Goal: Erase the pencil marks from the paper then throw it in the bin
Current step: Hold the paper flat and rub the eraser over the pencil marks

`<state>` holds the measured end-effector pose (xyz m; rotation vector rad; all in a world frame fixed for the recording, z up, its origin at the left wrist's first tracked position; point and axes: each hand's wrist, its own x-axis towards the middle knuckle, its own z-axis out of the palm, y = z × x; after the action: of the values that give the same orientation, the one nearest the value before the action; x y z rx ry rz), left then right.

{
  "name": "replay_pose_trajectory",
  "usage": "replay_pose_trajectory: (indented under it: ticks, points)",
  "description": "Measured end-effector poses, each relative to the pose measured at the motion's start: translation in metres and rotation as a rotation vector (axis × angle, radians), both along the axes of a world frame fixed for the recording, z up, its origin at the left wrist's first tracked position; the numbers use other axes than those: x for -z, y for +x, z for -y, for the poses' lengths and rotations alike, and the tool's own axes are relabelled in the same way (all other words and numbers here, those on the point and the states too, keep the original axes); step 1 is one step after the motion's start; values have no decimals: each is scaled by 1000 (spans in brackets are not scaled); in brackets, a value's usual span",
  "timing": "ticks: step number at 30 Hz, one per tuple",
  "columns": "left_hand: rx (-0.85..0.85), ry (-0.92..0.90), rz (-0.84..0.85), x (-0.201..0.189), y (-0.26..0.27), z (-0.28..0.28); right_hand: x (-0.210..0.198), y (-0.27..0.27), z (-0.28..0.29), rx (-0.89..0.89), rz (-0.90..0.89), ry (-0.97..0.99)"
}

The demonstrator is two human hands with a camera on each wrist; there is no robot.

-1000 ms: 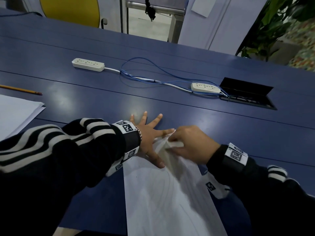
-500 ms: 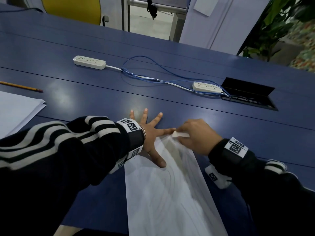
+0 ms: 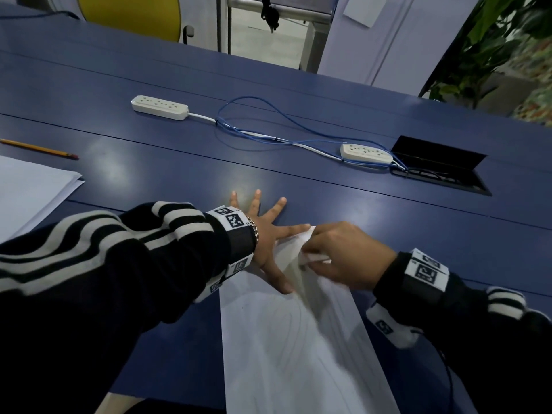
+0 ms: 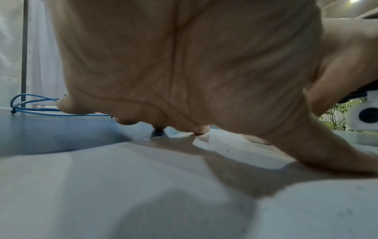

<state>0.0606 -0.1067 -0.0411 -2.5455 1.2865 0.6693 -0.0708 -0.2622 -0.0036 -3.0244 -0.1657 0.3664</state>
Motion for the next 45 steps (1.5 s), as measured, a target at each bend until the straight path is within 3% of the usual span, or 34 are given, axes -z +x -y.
replay_pose_trajectory:
  ticks: [3,8,12,14,17,21,26,31,35,40,45]
  points:
    - [3,1,-15,-1,1,-1,0,7,15,142,87,-49]
    - [4,19,22,-1,-1,1,6,-15,-12,-72,-21,-10]
    - [13,21,13,-2,0,0,-5,5,9,134,61,-64]
    - [15,24,31,-1,-1,1,-1,-3,-2,65,78,-74]
    - [15,32,54,-1,-1,2,2,-18,-17,-54,-39,-48]
    - [15,25,28,0,1,0,-3,-2,8,149,57,-82]
    - [14,39,61,-1,-2,2,3,-16,-26,-14,-4,-25]
    - [18,20,31,-2,0,-2,4,12,9,171,113,-70]
    - [16,22,63,2,0,0,9,-8,-23,27,43,2]
    - [35,24,-1,-4,1,-3,10,8,23,236,113,-74]
    - [92,-137,-70,-17,5,-15,-1,-19,21,257,212,84]
